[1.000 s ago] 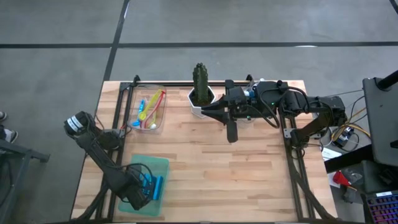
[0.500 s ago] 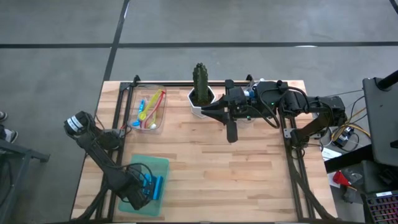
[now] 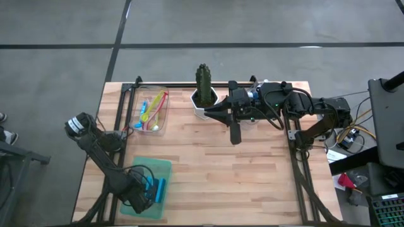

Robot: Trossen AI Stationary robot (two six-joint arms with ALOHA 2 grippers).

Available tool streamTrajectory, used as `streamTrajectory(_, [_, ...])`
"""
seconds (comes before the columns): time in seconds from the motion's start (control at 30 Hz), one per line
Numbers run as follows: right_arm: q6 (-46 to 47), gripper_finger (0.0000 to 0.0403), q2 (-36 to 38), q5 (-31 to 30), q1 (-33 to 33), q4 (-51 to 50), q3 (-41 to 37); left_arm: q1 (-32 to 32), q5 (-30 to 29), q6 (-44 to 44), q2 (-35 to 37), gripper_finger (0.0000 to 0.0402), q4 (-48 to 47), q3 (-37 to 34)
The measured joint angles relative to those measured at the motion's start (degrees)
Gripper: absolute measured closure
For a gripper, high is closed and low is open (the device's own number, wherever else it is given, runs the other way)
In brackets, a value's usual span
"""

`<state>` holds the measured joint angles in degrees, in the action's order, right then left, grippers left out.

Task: Pick & Place Kitchen Sink Supplies
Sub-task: Put the sponge into the green bin

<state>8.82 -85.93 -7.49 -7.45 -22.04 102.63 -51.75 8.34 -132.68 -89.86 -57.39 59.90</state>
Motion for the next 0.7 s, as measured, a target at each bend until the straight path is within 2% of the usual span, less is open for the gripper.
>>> streamTrajectory(0.7, [0.1,0.0349,0.0,0.0,0.0,0.0,0.0,-0.8,5.5,1.2,2.0,0.0296,-0.7,1.0])
